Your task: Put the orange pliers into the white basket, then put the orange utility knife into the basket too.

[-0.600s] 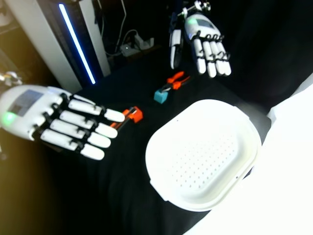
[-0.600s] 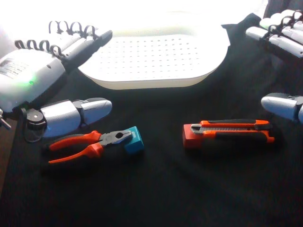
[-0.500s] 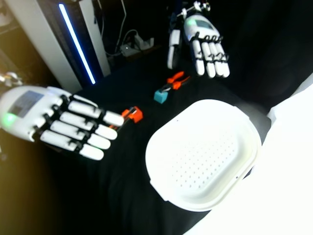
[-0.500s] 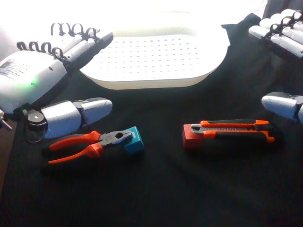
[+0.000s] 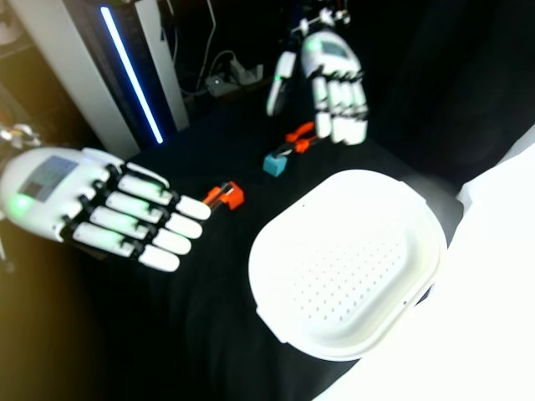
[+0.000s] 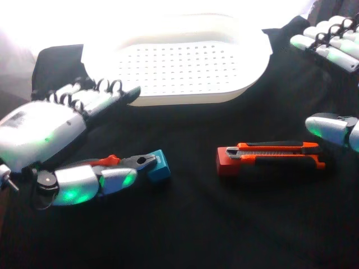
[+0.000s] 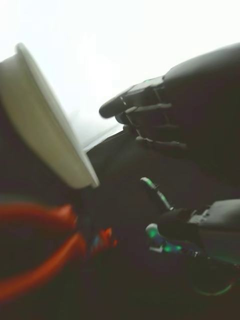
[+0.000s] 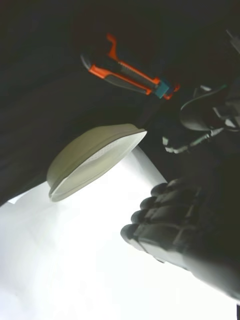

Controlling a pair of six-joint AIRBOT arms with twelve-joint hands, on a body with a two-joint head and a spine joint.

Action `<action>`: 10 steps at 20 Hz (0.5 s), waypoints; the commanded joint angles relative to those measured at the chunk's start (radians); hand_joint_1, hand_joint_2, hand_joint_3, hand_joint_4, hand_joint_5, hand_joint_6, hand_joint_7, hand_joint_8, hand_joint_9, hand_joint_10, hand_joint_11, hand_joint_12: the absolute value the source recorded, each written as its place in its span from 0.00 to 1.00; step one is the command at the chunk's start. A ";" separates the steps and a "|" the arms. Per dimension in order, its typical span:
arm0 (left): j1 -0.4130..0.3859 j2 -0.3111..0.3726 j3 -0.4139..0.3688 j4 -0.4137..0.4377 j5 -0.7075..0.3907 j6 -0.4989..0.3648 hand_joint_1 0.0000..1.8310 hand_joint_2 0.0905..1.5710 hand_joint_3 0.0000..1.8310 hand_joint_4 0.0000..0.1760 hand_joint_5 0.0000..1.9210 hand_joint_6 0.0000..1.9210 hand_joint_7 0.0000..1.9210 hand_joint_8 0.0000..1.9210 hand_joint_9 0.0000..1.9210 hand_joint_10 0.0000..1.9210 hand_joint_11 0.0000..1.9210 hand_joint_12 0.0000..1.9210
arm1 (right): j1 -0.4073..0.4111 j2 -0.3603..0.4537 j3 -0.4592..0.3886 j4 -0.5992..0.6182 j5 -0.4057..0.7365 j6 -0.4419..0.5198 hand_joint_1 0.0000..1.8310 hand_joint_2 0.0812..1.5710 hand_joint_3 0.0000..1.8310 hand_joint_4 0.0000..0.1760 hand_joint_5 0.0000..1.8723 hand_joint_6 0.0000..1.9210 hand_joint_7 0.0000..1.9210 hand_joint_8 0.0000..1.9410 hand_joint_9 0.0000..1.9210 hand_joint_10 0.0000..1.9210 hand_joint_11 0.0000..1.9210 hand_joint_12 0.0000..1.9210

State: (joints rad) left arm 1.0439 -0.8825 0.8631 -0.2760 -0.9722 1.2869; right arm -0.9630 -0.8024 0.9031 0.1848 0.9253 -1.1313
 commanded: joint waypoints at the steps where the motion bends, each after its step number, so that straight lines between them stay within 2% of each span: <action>1: -0.002 -0.005 -0.004 0.002 -0.135 -0.006 0.22 0.70 0.00 0.31 0.01 0.00 0.07 0.00 0.06 0.04 0.00 0.44 | 0.011 -0.002 0.001 -0.005 0.116 -0.007 0.12 0.82 0.00 0.09 0.00 0.00 0.00 0.00 0.00 0.00 0.00 0.00; 2: 0.010 -0.007 -0.009 -0.008 -0.135 -0.006 0.25 0.69 0.00 0.21 0.02 0.00 0.07 0.00 0.06 0.05 0.00 0.42 | 0.011 -0.003 0.000 -0.005 0.114 -0.007 0.18 0.82 0.00 0.07 0.00 0.00 0.00 0.00 0.00 0.00 0.00 0.00; 4: 0.024 -0.018 -0.010 -0.022 -0.123 -0.006 0.24 0.68 0.00 0.21 0.02 0.00 0.07 0.00 0.06 0.06 0.00 0.44 | 0.011 -0.005 0.001 -0.005 0.110 -0.007 0.18 0.82 0.00 0.07 0.00 0.00 0.00 0.00 0.00 0.00 0.00 0.00; 5: 0.026 -0.026 -0.008 -0.030 -0.114 -0.006 0.26 0.68 0.00 0.22 0.03 0.00 0.08 0.00 0.05 0.09 0.00 0.47 | 0.011 -0.006 0.001 -0.005 0.109 -0.007 0.18 0.82 0.00 0.00 0.00 0.00 0.00 0.00 0.00 0.00 0.00 0.00; 6: 0.027 -0.039 -0.001 -0.039 -0.099 -0.006 0.28 0.68 0.00 0.17 0.05 0.00 0.09 0.00 0.02 0.15 0.00 0.49 | 0.011 -0.007 0.001 -0.005 0.108 -0.007 0.17 0.82 0.00 0.00 0.00 0.00 0.00 0.00 0.00 0.00 0.00 0.00; 7: 0.027 -0.052 0.008 -0.049 -0.081 -0.006 0.31 0.68 0.00 0.13 0.07 0.00 0.10 0.00 0.00 0.21 0.00 0.46 | 0.011 -0.007 0.001 -0.005 0.106 -0.007 0.15 0.82 0.00 0.00 0.00 0.00 0.00 0.00 0.00 0.00 0.00 0.00; 8: 0.027 -0.064 0.016 -0.056 -0.064 -0.006 0.33 0.67 0.00 0.08 0.08 0.00 0.10 0.00 0.00 0.26 0.00 0.50 | 0.011 -0.008 0.001 -0.005 0.105 -0.007 0.16 0.82 0.00 0.00 0.00 0.00 0.00 0.00 0.00 0.00 0.00 0.00; 10: 0.027 -0.085 0.032 -0.074 -0.039 -0.006 0.37 0.67 0.00 0.05 0.10 0.01 0.12 0.01 0.00 0.33 0.00 0.62 | 0.011 -0.009 0.002 -0.005 0.105 -0.007 0.17 0.82 0.00 0.00 0.00 0.00 0.00 0.00 0.00 0.00 0.00 0.00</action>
State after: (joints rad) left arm 1.0775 -0.9676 0.8955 -0.3660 -0.9100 1.2873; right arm -0.9630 -0.8089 0.9035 0.1833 0.9119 -1.1316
